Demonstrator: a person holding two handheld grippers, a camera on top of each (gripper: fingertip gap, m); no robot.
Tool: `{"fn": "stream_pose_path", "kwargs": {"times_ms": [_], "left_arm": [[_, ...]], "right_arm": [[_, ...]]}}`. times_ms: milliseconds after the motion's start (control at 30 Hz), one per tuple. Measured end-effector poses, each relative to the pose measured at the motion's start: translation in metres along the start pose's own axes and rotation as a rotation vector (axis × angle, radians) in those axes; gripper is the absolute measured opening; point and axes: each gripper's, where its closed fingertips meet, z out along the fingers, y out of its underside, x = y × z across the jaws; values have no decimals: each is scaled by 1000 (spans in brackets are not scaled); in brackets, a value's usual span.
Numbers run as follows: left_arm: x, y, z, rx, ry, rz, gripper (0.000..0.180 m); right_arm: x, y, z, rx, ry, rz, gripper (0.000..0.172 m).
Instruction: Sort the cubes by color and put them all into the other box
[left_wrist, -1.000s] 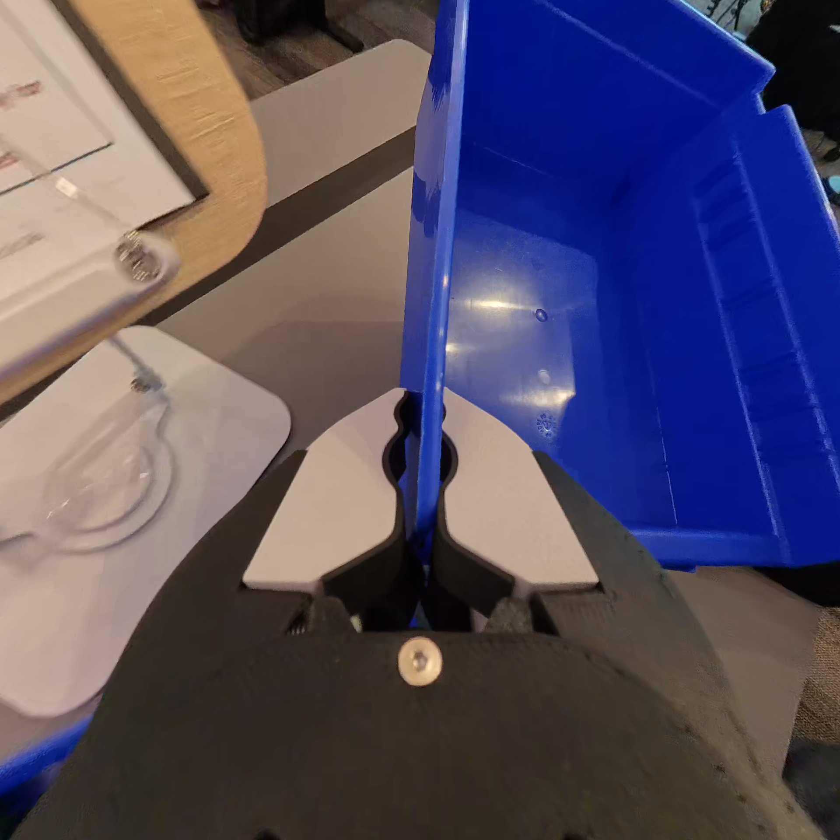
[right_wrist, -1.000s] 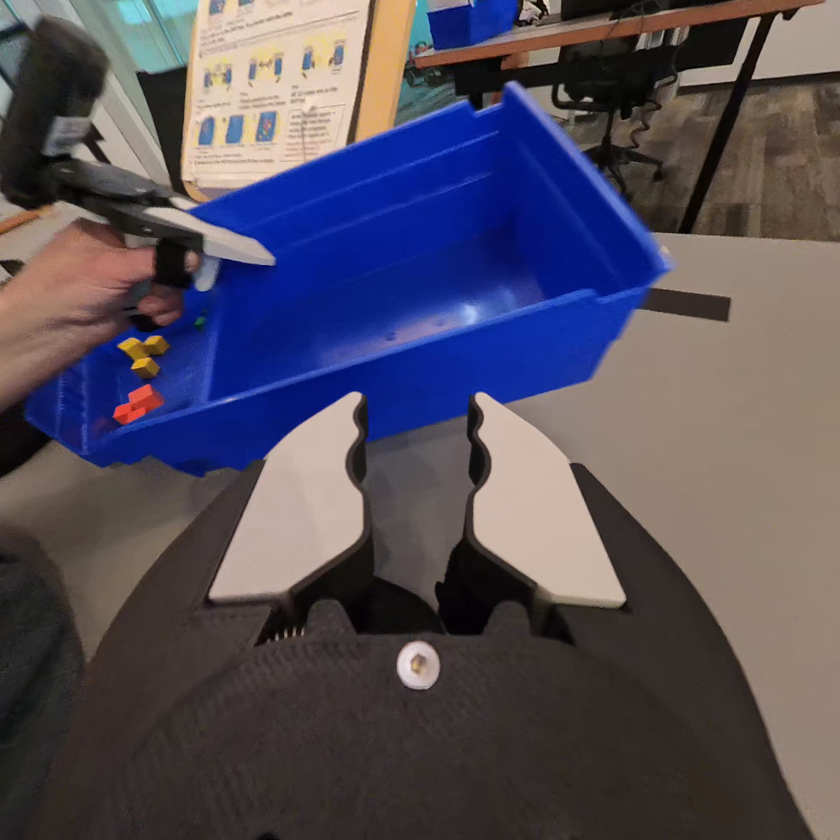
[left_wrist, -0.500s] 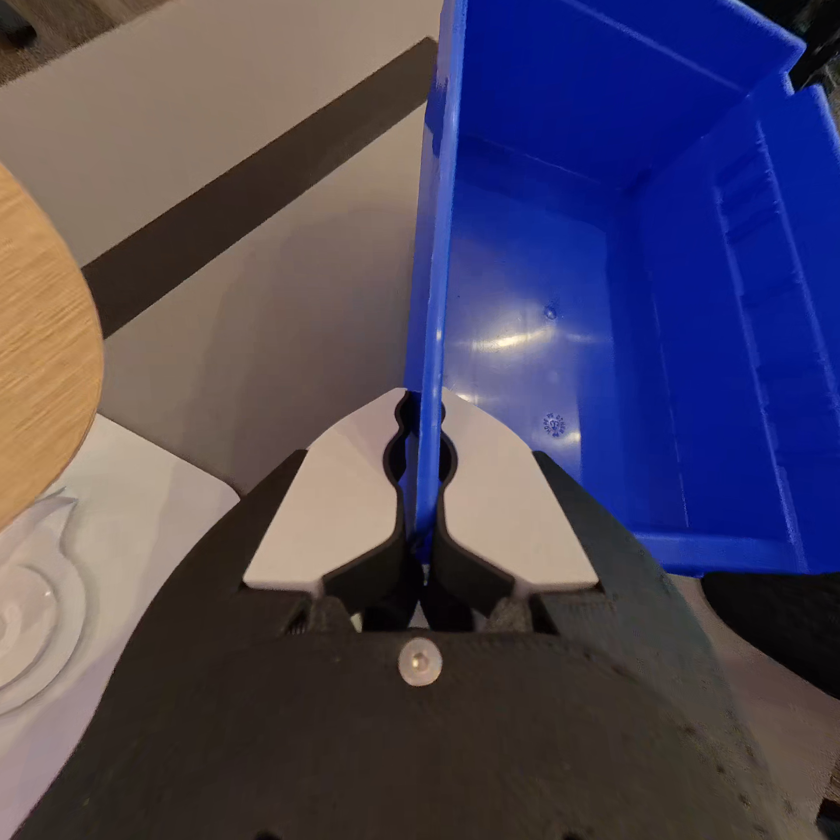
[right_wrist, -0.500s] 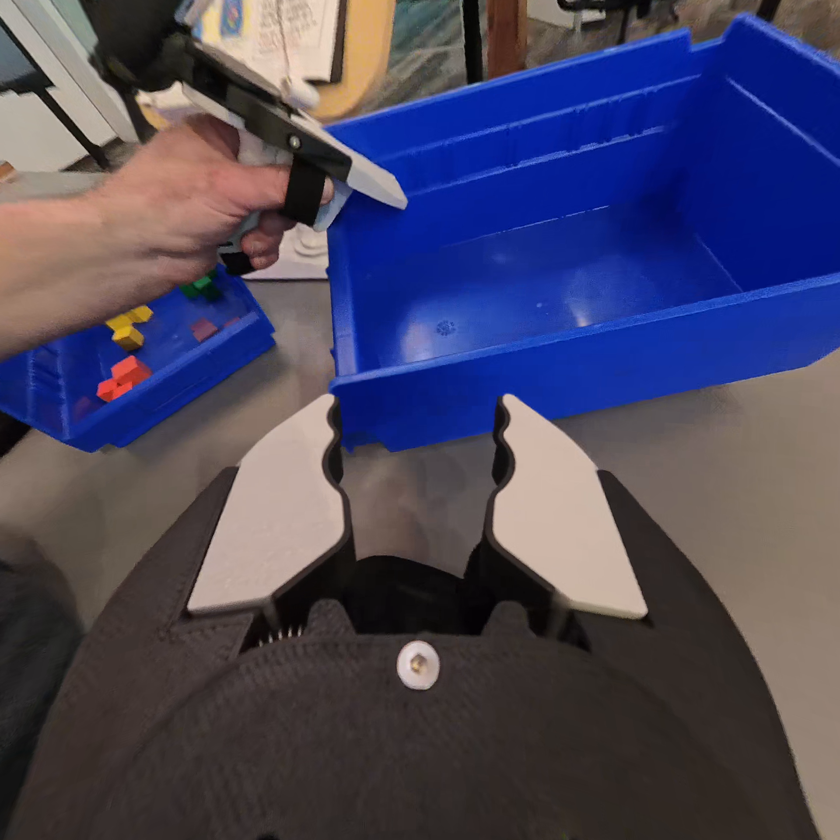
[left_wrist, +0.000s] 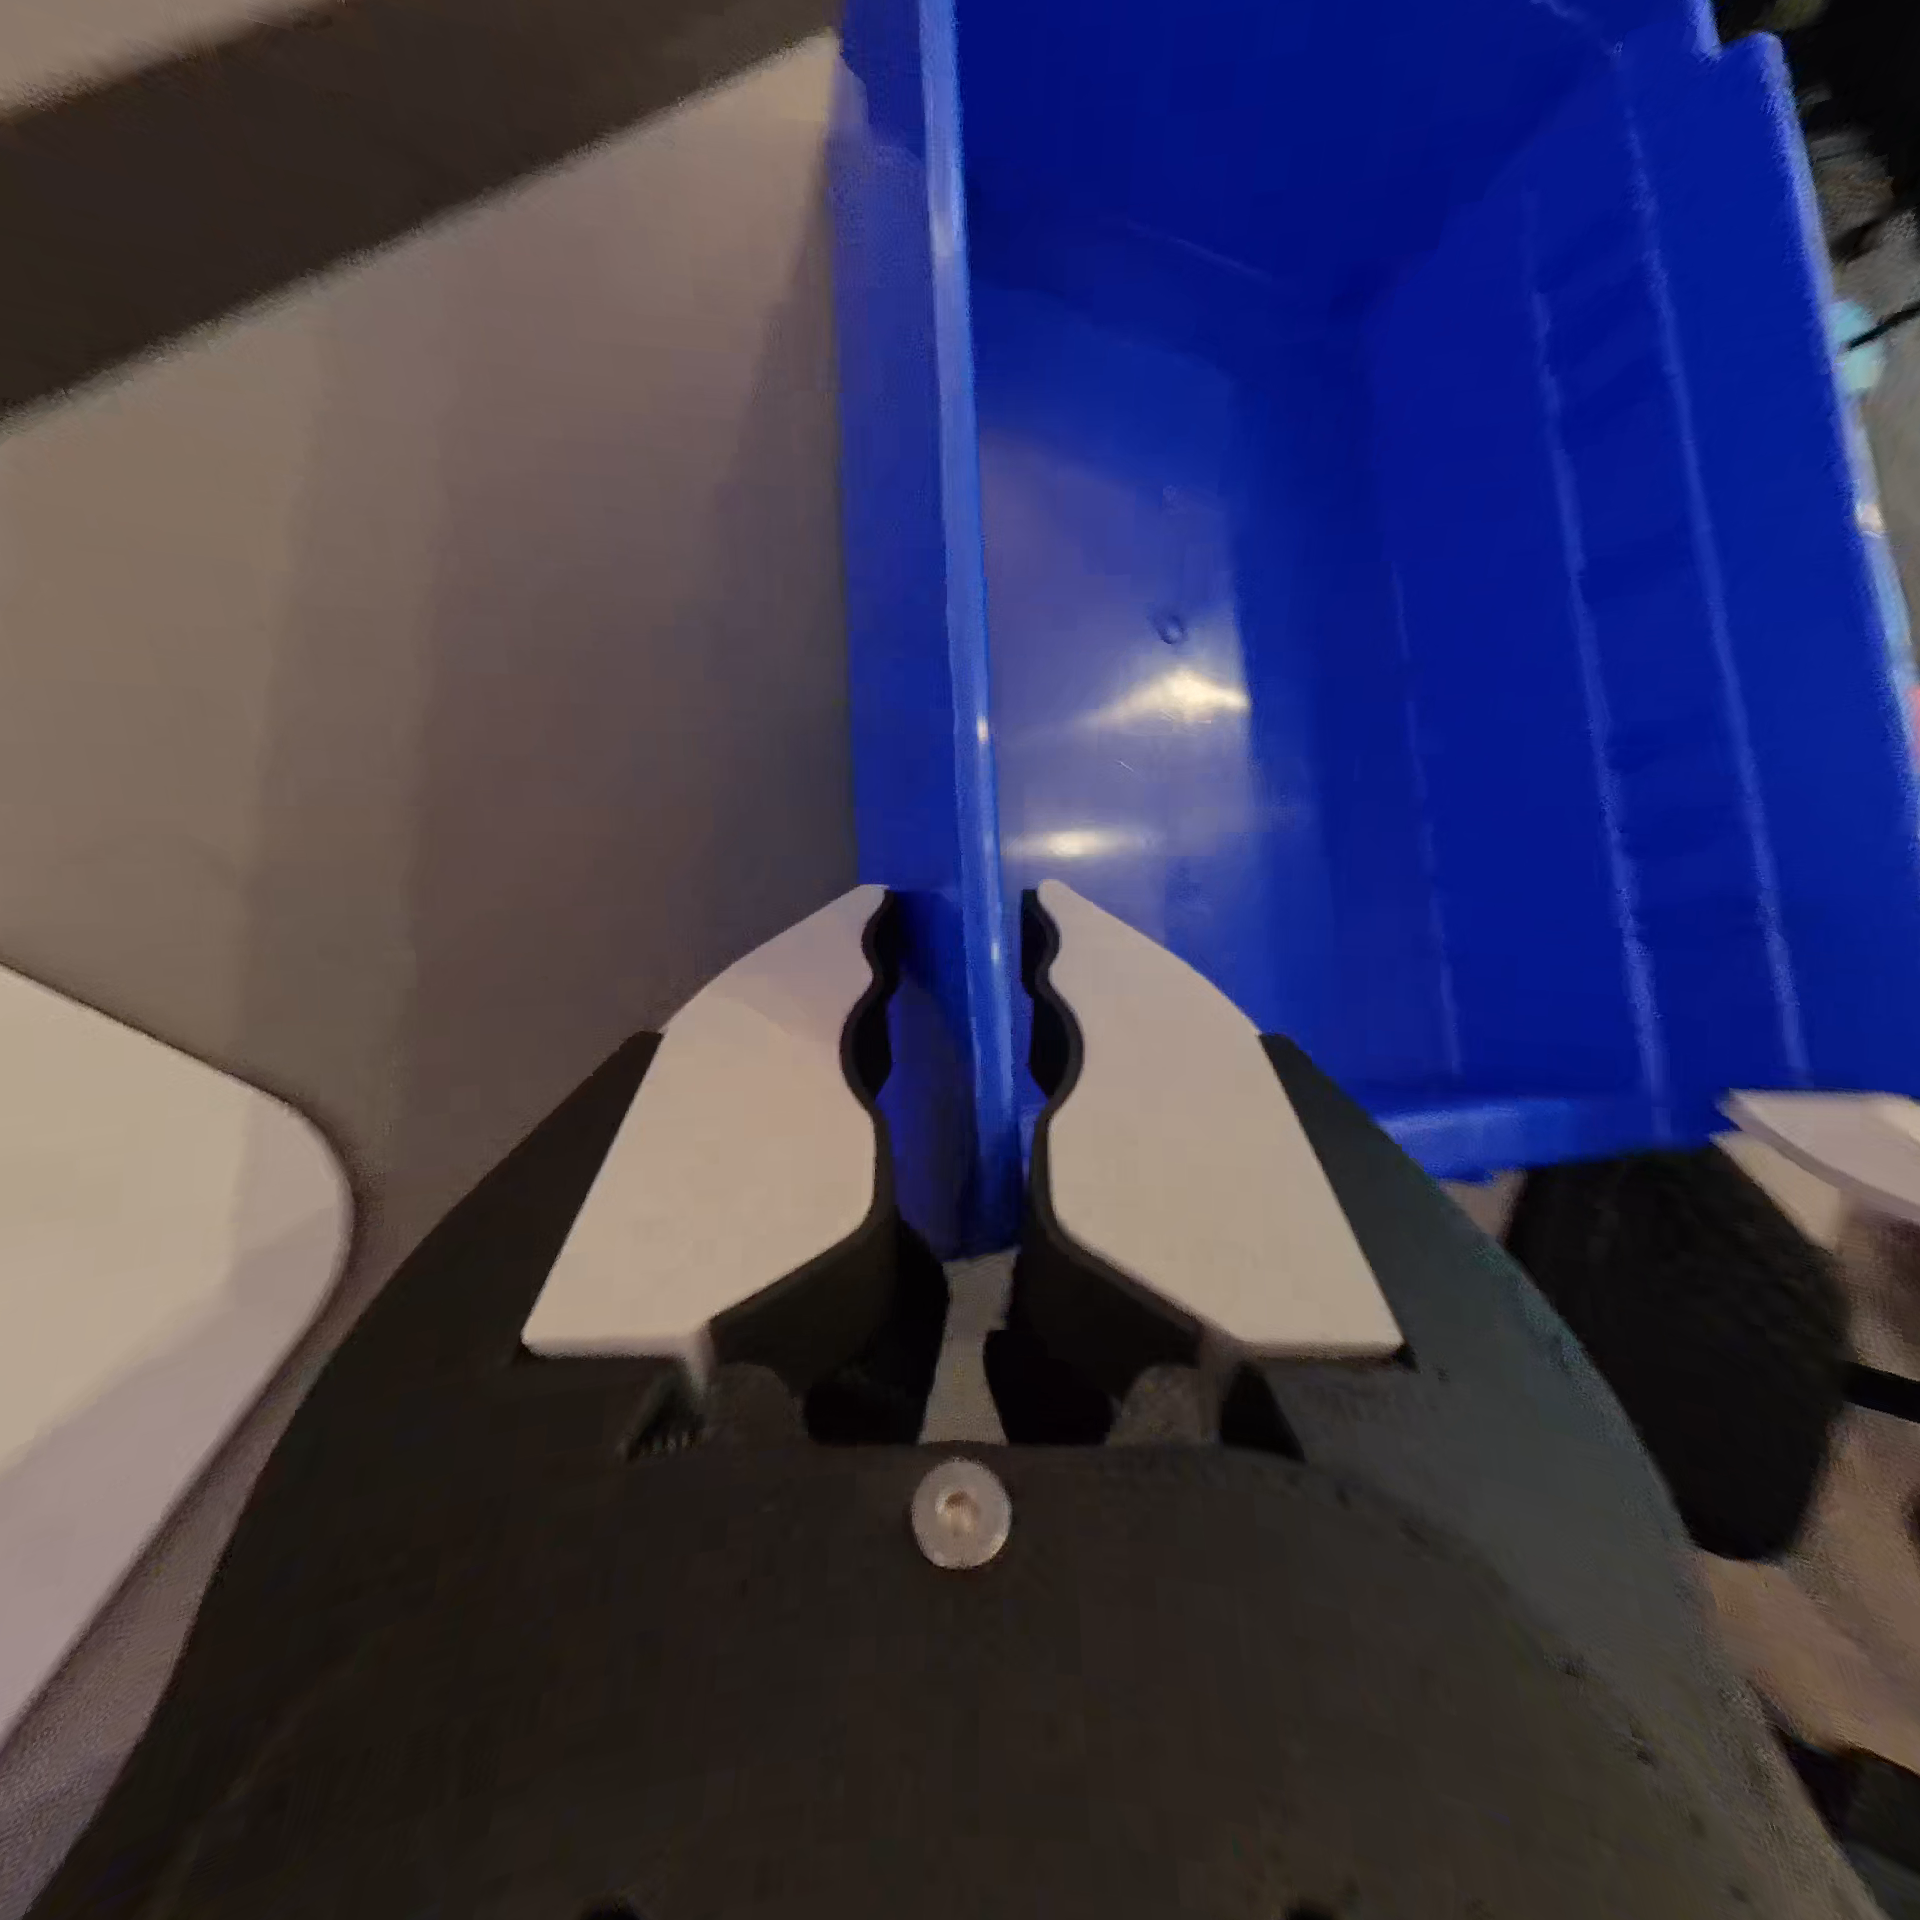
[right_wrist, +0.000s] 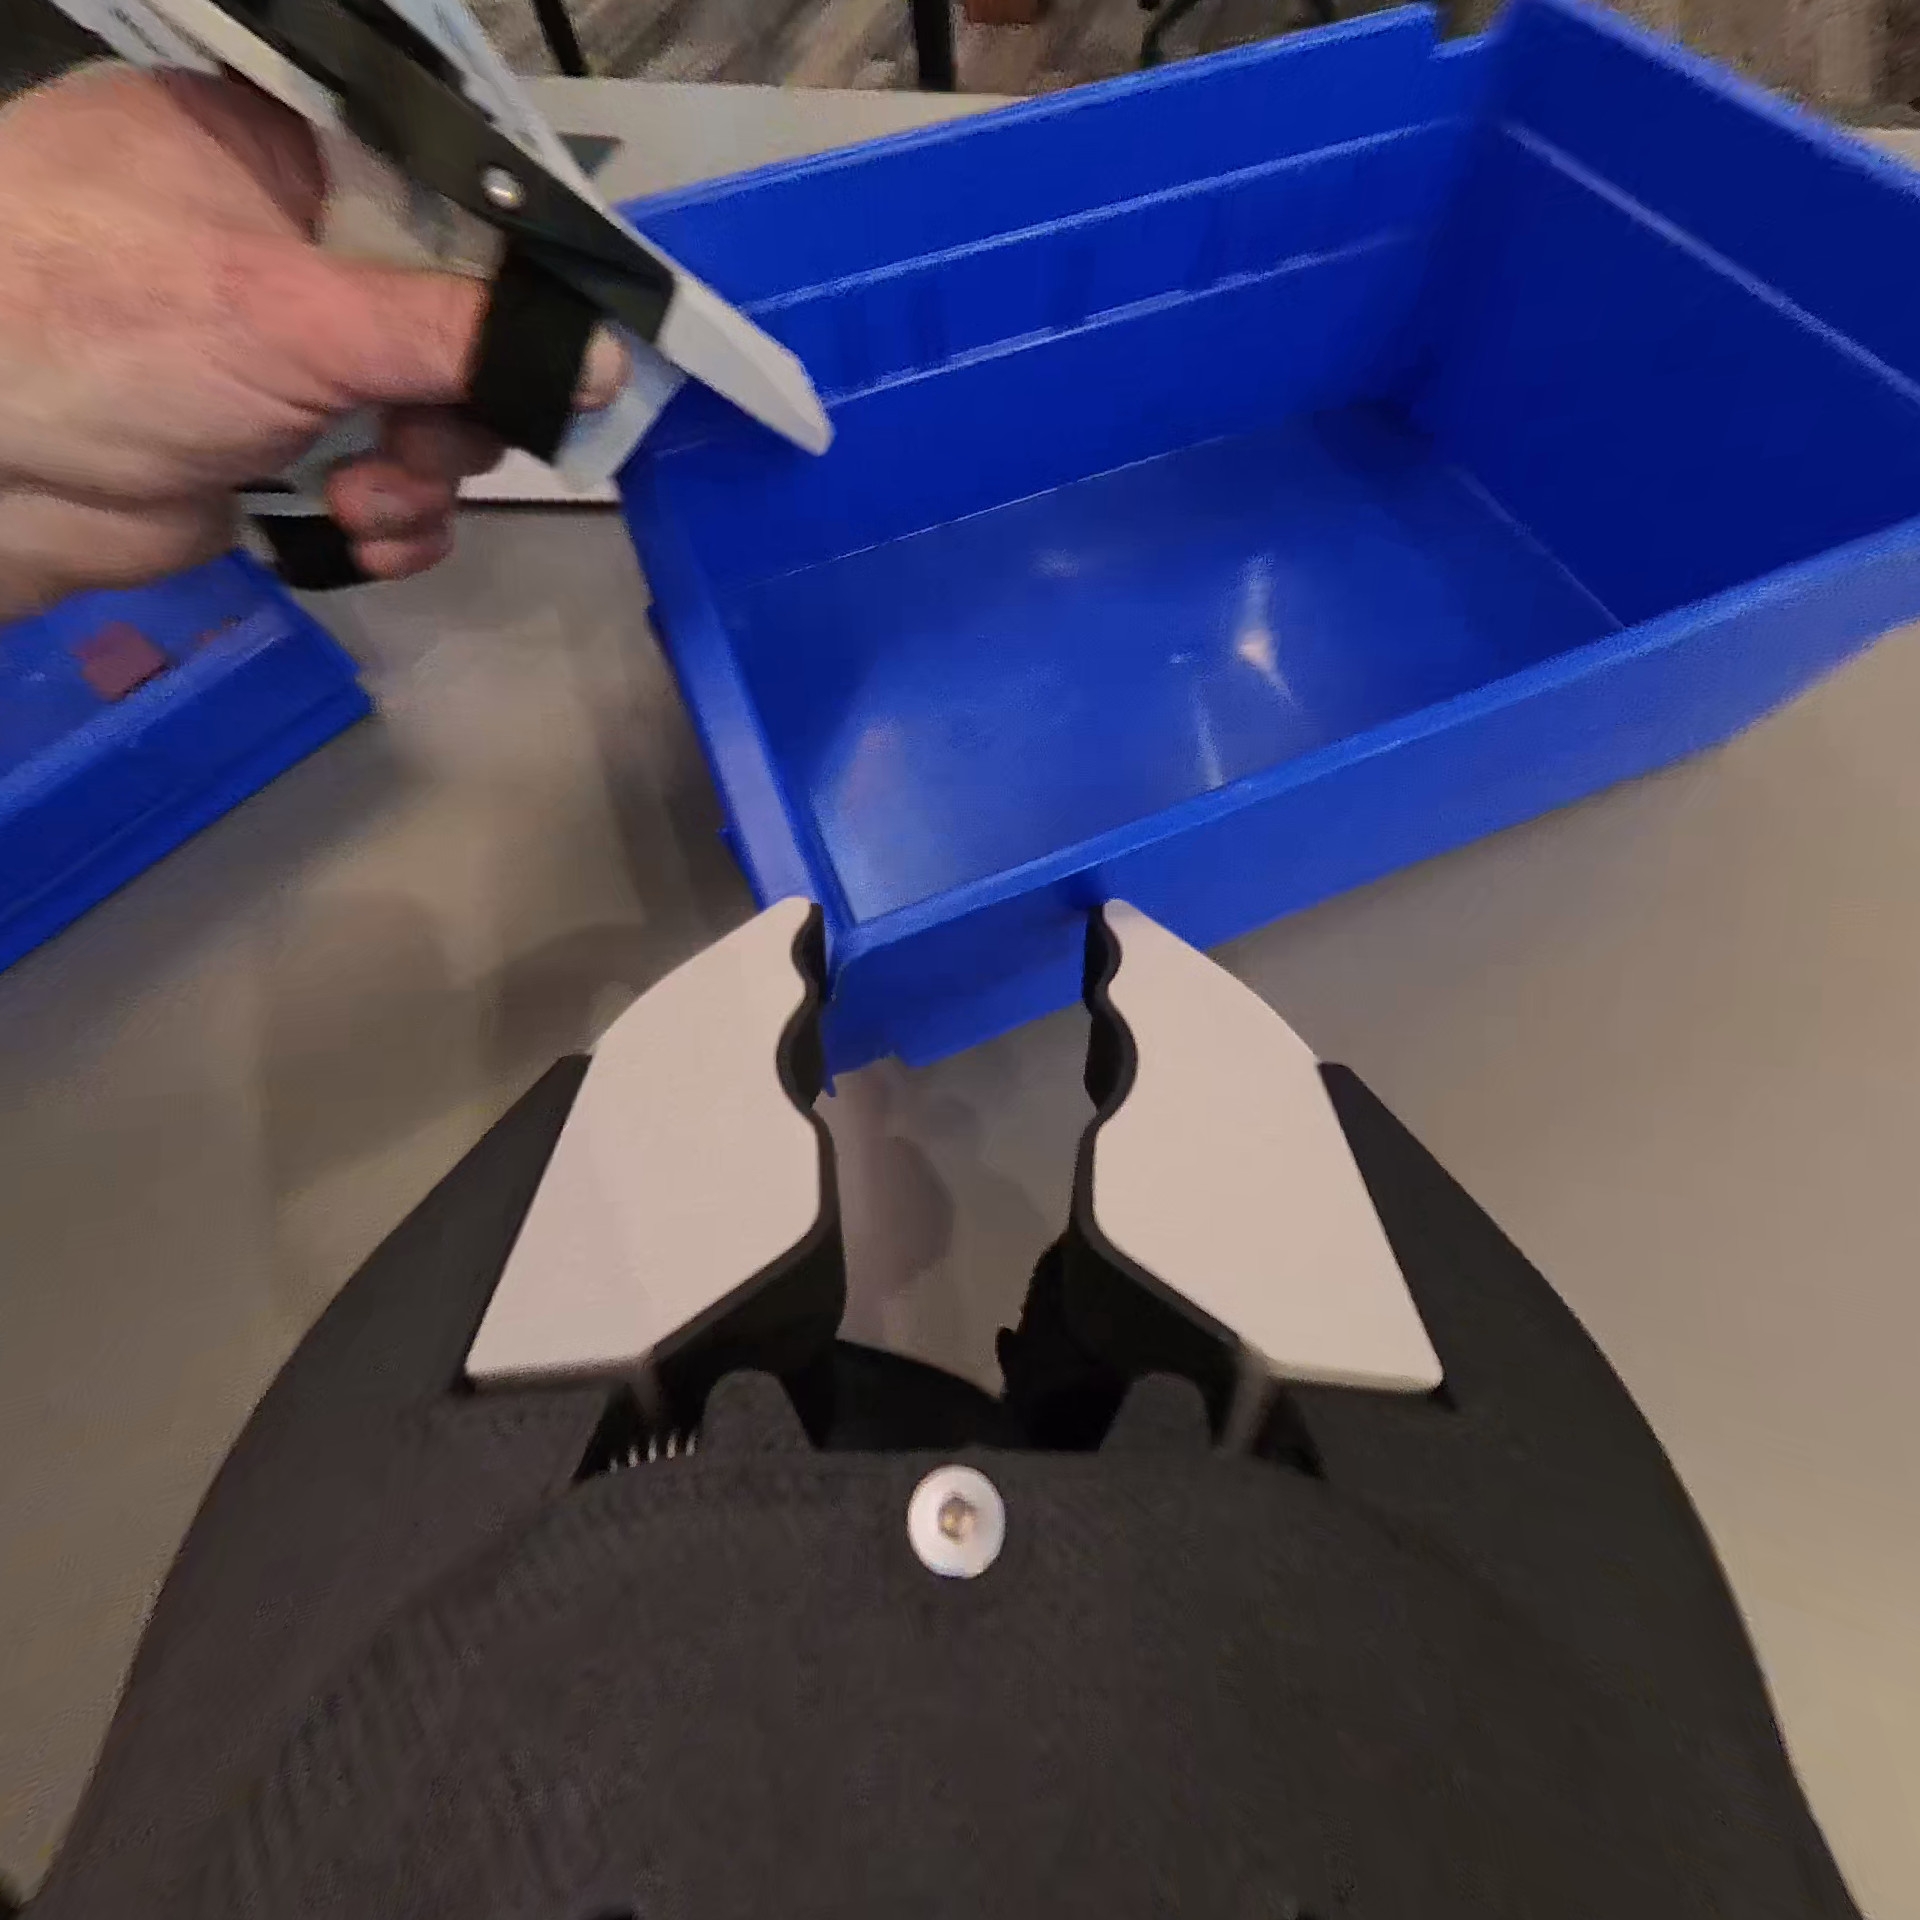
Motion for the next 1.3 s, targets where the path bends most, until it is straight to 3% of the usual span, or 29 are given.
{"fn": "stream_pose_path", "kwargs": {"times_ms": [133,300,567,700,767,833,900,1000,1100,1200,1300], "left_arm": [[20,12,5,-39,84,-46,39],[53,25,13,-72,179,-70,46],[81,12,28,-65,267,-133,61],[78,1,34,-53,264,-138,62],[80,-4,30,-41,300,-161,70],[86,-10,14,15,324,-158,66],[100,-9,-11,51,353,-132,70],[139,13,-63,97,425,-54,75],[155,50,-116,160,382,56,75],[138,95,-158,224,247,72,75],[98,143,-196,268,89,-28,81]], "right_arm": [[38,1,4,-39,86,-22,38],[98,3,10,-96,199,-50,24],[165,-20,33,-109,258,-50,7],[179,-30,47,-113,254,-54,8],[180,-36,48,-96,223,-28,23],[183,-42,41,-62,246,-17,42],[186,-55,22,-7,346,-91,46],[145,-76,-5,49,320,-261,41],[57,-95,-18,111,95,-460,31],[-31,-100,-7,117,-143,-567,39],[-102,-96,22,85,-291,-671,51]]}}
